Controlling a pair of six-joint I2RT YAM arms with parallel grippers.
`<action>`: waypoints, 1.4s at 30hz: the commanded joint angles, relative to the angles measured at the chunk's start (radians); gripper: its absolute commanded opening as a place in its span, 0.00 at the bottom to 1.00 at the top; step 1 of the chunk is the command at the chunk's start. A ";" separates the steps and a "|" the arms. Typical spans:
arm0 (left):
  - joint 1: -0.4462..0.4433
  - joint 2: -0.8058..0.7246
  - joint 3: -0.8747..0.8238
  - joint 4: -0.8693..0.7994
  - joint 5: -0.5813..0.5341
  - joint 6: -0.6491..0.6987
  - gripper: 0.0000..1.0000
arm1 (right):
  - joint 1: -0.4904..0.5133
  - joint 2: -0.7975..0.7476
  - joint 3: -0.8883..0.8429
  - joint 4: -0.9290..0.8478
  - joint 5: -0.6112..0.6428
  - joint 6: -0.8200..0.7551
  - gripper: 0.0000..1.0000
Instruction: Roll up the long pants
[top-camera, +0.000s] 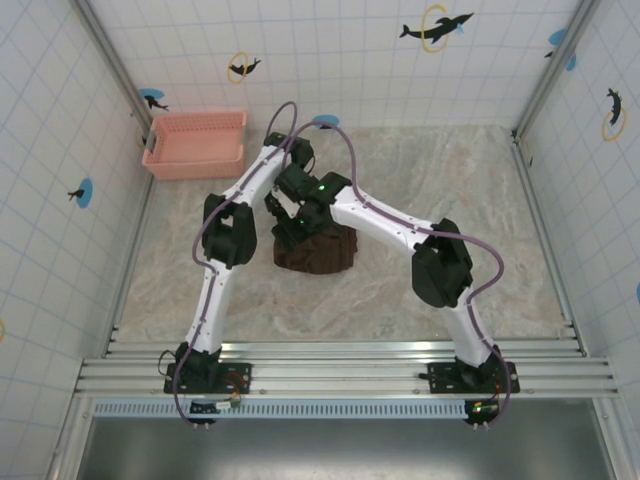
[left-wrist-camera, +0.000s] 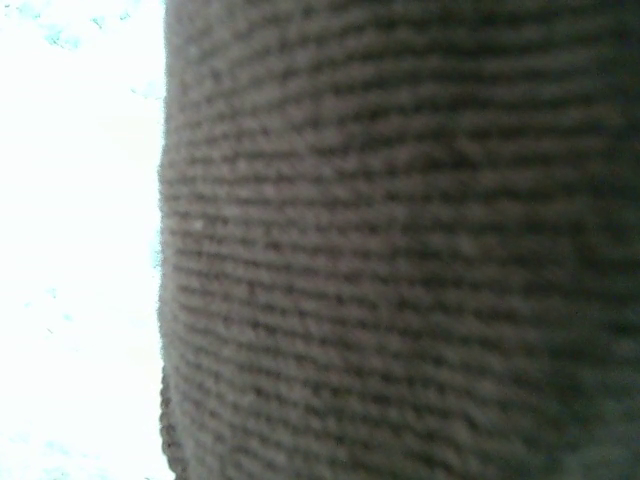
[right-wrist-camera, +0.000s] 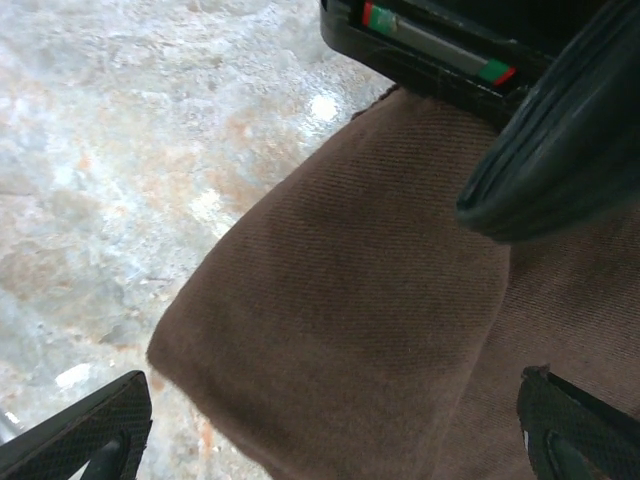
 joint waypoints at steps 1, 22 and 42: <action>-0.039 -0.033 -0.014 -0.007 0.020 -0.031 0.00 | 0.022 0.096 0.050 -0.010 0.031 0.011 0.97; -0.053 -0.064 -0.092 0.072 0.138 -0.066 0.00 | 0.008 0.300 0.118 0.026 -0.073 0.041 0.72; -0.049 -0.194 -0.232 0.292 0.337 -0.255 0.00 | -0.053 0.304 -0.017 -0.001 -0.043 -0.021 0.14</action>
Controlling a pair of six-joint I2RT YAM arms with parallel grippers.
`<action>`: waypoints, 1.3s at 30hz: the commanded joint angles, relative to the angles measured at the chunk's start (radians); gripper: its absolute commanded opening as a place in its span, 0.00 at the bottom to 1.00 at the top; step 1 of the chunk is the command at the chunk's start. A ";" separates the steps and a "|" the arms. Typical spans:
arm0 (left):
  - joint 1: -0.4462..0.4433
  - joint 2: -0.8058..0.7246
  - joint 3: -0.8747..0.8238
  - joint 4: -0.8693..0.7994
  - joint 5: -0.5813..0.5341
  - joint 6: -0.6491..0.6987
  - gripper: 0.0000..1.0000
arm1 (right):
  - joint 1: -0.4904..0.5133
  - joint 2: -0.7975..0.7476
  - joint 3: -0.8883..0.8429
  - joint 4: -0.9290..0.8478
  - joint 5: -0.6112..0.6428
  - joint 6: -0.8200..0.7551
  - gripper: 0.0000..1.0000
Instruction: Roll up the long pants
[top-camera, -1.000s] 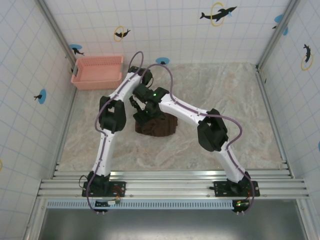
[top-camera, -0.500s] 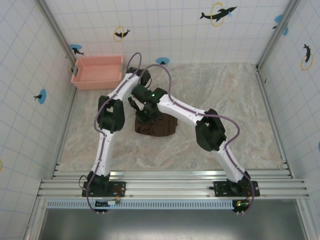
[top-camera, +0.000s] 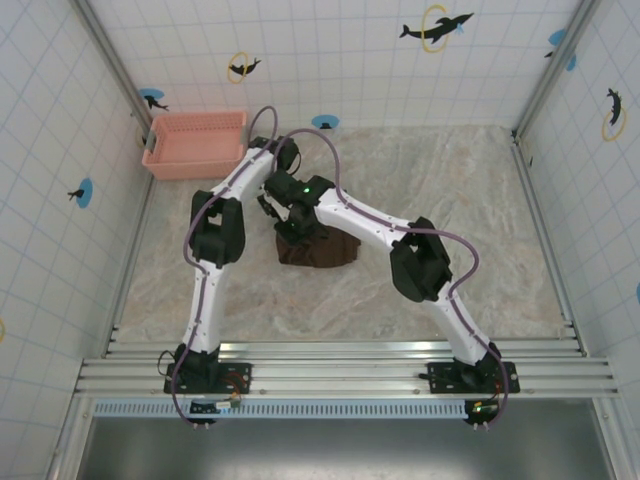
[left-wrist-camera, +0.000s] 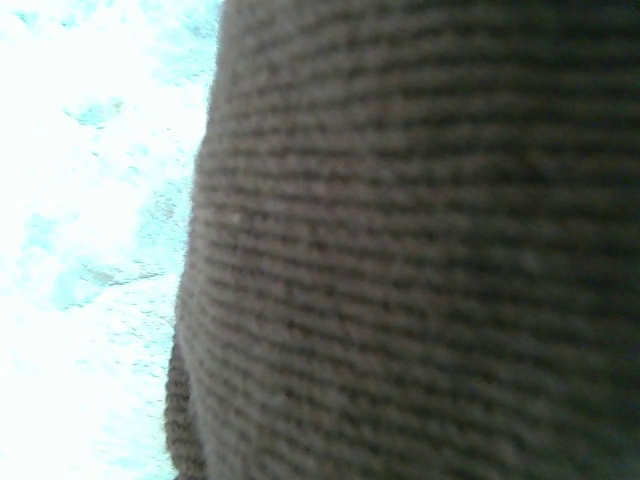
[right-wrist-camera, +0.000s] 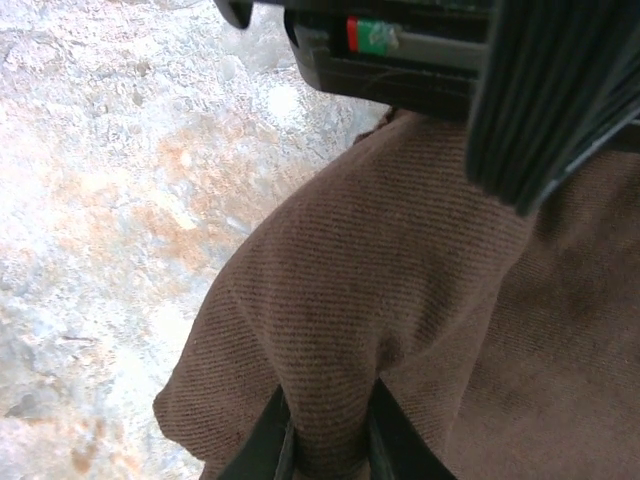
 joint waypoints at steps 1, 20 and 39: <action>-0.113 -0.121 -0.049 0.077 0.173 -0.124 0.05 | -0.062 0.110 -0.178 0.057 -0.126 0.002 0.14; 0.034 -0.198 -0.126 0.333 0.148 -0.123 0.85 | -0.330 -0.325 -0.962 0.871 -0.628 0.284 0.13; -0.013 -0.057 -0.124 0.332 0.240 -0.057 0.83 | -0.400 -0.169 -0.960 0.968 -0.829 0.414 0.08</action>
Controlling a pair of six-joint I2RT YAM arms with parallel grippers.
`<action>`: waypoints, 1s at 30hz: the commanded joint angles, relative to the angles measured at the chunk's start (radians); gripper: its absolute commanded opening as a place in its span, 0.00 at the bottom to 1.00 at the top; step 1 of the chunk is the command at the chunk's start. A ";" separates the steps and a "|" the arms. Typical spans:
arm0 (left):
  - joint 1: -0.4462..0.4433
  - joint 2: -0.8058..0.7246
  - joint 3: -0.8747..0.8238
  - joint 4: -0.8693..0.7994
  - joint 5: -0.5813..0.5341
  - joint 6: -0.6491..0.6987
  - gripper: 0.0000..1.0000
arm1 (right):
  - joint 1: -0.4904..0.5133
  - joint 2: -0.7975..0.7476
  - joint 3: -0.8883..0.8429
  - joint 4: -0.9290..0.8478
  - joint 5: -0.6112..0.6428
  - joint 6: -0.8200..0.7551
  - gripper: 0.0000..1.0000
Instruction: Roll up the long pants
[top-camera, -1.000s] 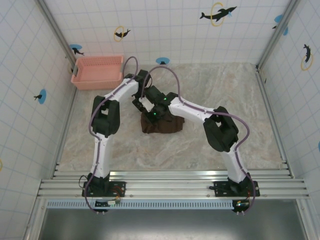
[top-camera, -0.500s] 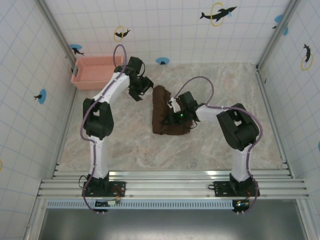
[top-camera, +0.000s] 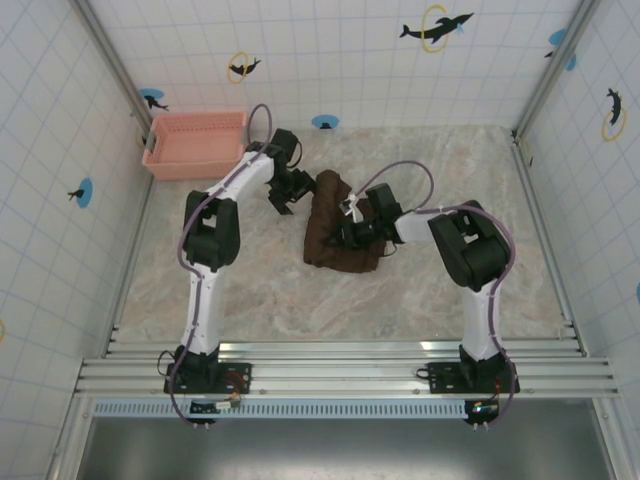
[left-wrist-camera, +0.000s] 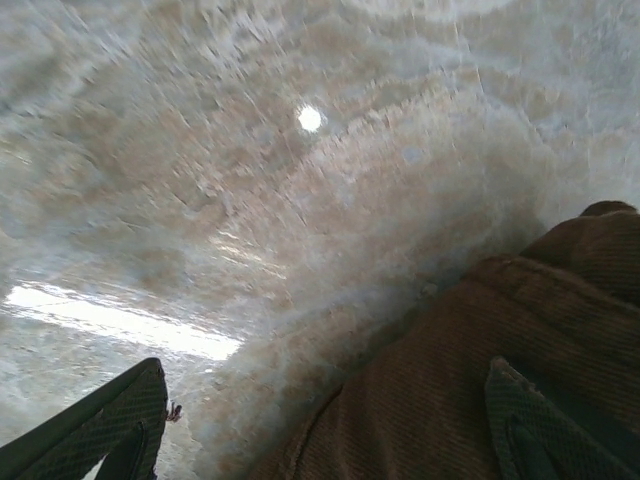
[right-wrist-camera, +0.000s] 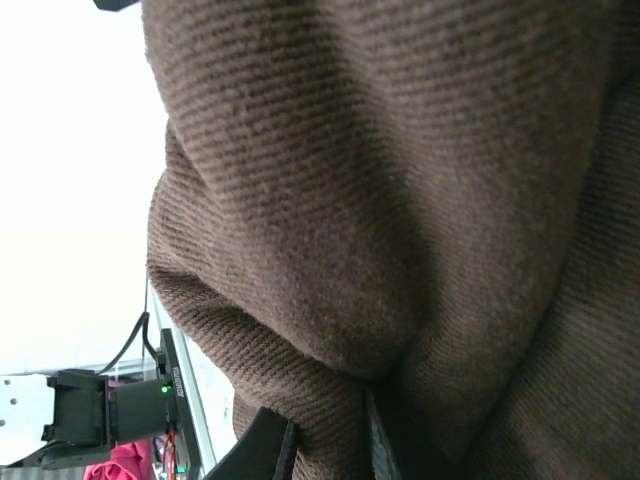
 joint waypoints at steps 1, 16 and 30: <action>-0.021 0.009 -0.014 0.000 0.077 -0.009 0.84 | -0.003 0.078 0.013 -0.118 0.030 0.008 0.08; -0.029 -0.026 -0.197 0.230 0.345 -0.244 0.97 | -0.010 0.178 0.107 -0.291 -0.012 -0.088 0.08; 0.035 -0.096 -0.078 0.259 0.327 0.170 0.97 | -0.022 0.202 0.136 -0.404 -0.034 -0.219 0.07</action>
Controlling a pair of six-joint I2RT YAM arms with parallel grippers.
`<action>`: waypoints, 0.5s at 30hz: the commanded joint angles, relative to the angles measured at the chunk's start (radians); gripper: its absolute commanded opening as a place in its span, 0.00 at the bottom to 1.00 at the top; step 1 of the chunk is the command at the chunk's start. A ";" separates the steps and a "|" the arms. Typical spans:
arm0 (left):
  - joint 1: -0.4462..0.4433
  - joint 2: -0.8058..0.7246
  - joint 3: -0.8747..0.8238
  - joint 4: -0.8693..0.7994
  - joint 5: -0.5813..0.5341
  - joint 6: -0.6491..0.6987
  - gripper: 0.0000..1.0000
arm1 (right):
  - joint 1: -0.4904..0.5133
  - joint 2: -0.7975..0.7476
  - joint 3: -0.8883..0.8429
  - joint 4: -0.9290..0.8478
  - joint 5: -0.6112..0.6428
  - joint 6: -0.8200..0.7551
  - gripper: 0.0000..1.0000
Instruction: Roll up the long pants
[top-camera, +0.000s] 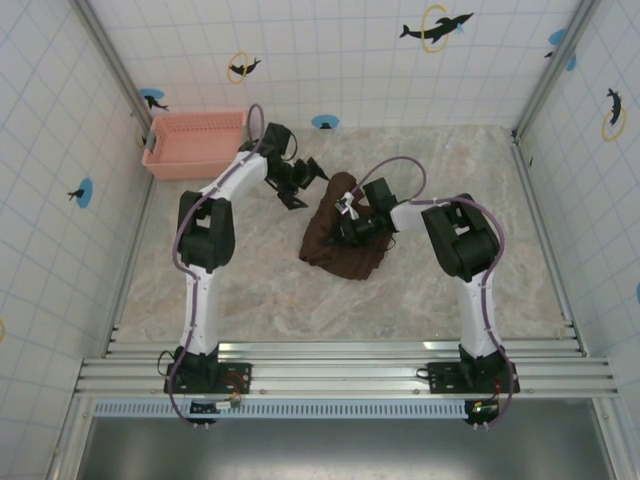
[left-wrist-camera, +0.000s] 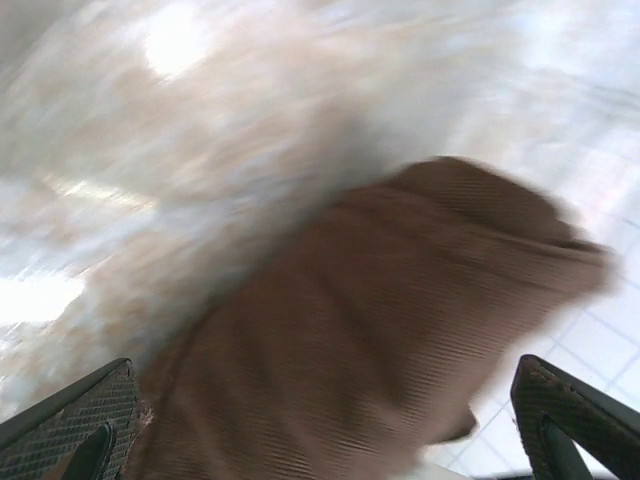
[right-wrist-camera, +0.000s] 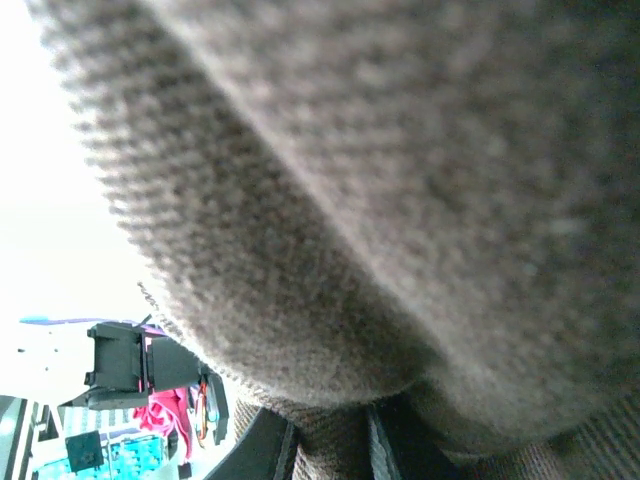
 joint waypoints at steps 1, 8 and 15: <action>0.001 -0.054 -0.080 0.142 0.030 0.126 0.97 | 0.004 0.089 -0.016 -0.212 0.122 -0.093 0.07; -0.022 0.039 0.022 -0.001 0.077 0.266 0.97 | -0.001 0.099 -0.007 -0.254 0.109 -0.130 0.07; -0.029 0.109 0.086 -0.092 0.075 0.330 0.97 | 0.000 0.098 -0.014 -0.240 0.104 -0.127 0.07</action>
